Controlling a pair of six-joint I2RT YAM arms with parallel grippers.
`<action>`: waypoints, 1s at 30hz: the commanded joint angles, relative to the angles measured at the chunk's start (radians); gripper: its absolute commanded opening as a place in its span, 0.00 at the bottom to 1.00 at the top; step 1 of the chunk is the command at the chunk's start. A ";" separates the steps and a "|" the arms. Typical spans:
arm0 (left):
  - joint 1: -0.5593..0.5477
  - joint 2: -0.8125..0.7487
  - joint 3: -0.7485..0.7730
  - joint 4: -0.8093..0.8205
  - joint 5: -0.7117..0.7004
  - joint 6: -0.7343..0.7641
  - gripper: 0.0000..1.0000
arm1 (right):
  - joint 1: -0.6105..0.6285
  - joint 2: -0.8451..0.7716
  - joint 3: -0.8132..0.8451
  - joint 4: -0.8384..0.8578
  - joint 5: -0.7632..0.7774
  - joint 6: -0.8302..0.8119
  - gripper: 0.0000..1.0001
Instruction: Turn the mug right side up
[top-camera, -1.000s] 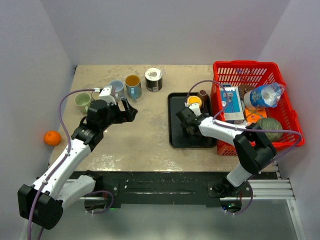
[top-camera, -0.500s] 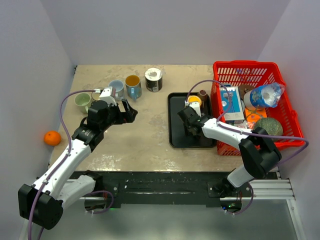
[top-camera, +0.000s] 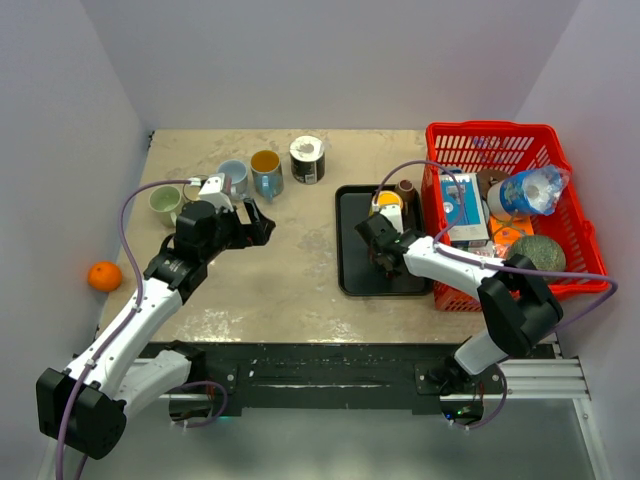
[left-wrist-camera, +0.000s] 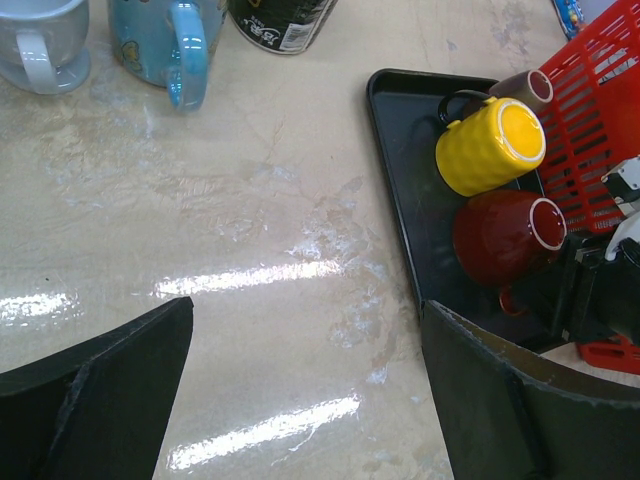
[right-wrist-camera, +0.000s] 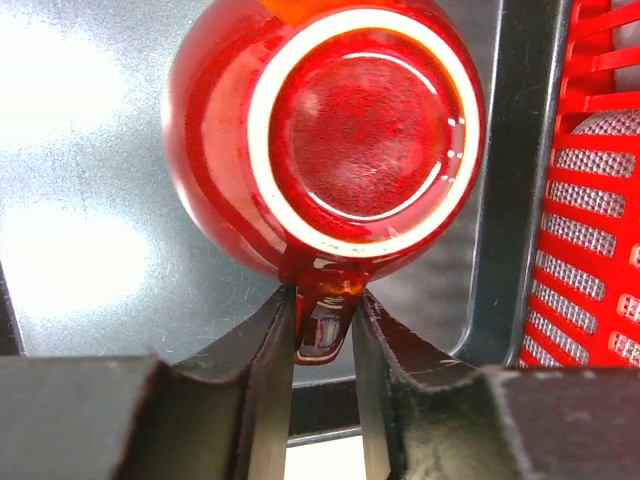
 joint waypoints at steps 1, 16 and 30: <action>0.003 -0.015 -0.007 0.017 0.009 0.001 0.99 | -0.003 0.001 0.033 -0.006 0.042 0.031 0.23; 0.003 -0.024 -0.012 0.017 0.050 -0.016 0.99 | -0.003 -0.154 0.017 0.091 -0.164 0.075 0.00; 0.003 -0.045 -0.130 0.188 0.305 -0.173 0.99 | 0.000 -0.334 -0.010 0.364 -0.529 0.310 0.00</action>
